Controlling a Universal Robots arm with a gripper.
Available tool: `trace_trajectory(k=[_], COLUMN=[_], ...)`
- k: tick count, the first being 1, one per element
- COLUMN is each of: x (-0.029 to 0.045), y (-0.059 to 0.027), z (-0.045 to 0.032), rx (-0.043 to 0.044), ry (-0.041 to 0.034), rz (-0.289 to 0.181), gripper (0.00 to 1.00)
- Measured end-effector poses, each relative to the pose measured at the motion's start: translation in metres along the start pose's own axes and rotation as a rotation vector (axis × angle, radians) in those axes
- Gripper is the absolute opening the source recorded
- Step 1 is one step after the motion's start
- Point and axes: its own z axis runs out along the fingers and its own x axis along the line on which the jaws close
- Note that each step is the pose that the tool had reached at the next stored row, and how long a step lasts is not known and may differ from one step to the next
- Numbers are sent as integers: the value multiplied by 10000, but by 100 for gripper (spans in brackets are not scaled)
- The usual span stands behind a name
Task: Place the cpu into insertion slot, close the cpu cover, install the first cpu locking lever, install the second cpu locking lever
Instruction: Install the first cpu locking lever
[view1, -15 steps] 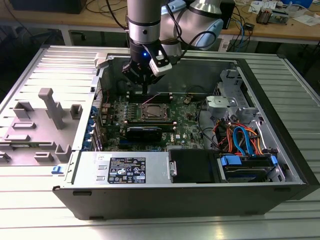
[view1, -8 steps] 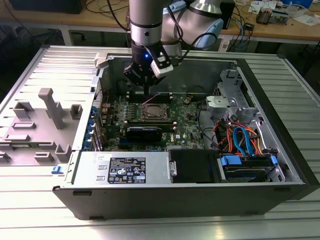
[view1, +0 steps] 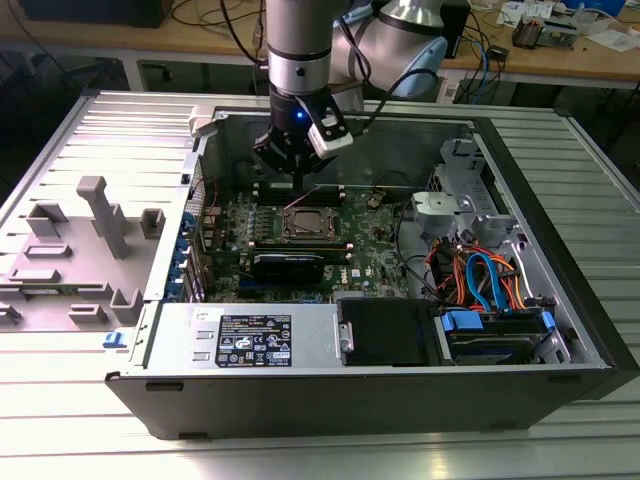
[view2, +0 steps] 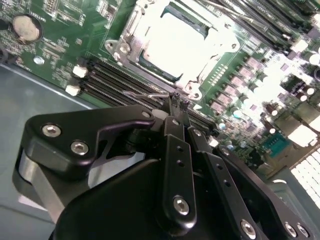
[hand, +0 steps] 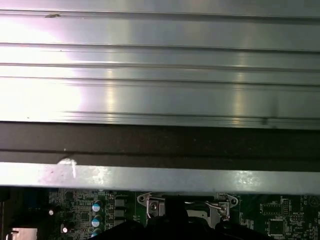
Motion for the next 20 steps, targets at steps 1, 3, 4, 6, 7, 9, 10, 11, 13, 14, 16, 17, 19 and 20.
trace_trajectory(k=[1, 3, 4, 6, 7, 9, 10, 11, 13, 14, 16, 17, 19, 20], x=[-11, -29, -32, -41, -45, -47, -54, -63, -78, -82, -89, -90, -92, -96], y=[0, -1, -1, -1, -1, -1, -2, -2, 2, 5, 14, 19, 34, 38], z=[4, 15, 18, 31, 36, 46, 55, 62, 67, 68, 69, 69, 73, 75], rx=[0, 2, -7, -17, -27, -106, -122, -128, -128, -128, -128, -128, -130, -128], ry=[0, 0, 0, -1, 0, -2, -2, -3, -2, -2, -2, -2, -4, -2], rz=[16, 159, 170, 174, 174, 175, 176, 176, 175, 175, 171, 171, 162, 154], gripper=[11, 11, 11, 11, 11, 11, 11, 11, 11, 11, 11, 11, 11, 11])
